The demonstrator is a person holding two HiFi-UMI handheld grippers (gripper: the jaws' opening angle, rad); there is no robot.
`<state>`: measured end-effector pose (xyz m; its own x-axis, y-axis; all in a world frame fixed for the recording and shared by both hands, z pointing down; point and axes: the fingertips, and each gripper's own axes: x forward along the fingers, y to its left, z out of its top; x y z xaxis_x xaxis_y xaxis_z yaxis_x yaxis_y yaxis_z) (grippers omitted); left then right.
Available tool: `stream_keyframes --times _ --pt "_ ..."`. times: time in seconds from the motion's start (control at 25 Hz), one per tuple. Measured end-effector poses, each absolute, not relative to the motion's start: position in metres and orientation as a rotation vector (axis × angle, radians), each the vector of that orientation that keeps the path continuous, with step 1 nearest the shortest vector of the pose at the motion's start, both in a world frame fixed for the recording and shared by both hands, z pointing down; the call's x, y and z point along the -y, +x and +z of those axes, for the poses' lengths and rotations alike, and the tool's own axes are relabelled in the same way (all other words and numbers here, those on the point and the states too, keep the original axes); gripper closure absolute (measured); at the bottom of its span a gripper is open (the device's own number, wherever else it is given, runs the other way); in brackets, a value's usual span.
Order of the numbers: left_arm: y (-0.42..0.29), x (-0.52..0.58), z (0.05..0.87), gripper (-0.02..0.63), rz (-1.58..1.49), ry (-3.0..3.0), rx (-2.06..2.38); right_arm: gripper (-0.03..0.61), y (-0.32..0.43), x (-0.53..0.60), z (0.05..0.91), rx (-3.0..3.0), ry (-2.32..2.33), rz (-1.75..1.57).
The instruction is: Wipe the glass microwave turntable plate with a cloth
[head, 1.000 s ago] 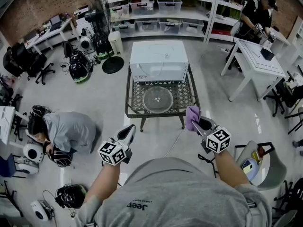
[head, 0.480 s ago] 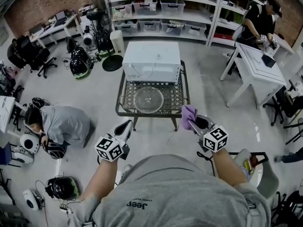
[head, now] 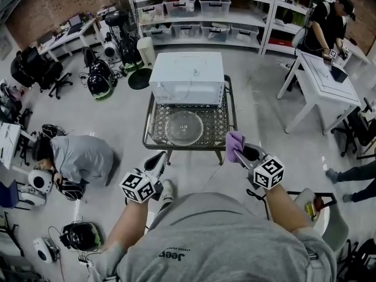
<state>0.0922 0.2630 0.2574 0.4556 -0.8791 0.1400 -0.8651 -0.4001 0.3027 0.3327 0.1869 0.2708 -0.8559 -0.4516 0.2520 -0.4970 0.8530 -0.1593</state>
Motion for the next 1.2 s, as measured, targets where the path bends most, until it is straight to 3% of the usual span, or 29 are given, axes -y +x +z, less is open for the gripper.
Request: stream_keyframes --times 0.72,1.2 --pt "-0.074 -0.033 0.283 0.615 -0.010 2.578 1.079 0.486 0.150 -0.024 0.266 2.732 0.994 0.316" --pt "-0.067 0.046 0.327 0.615 0.040 2.479 1.060 0.486 0.163 0.057 0.293 2.688 0.967 0.401"
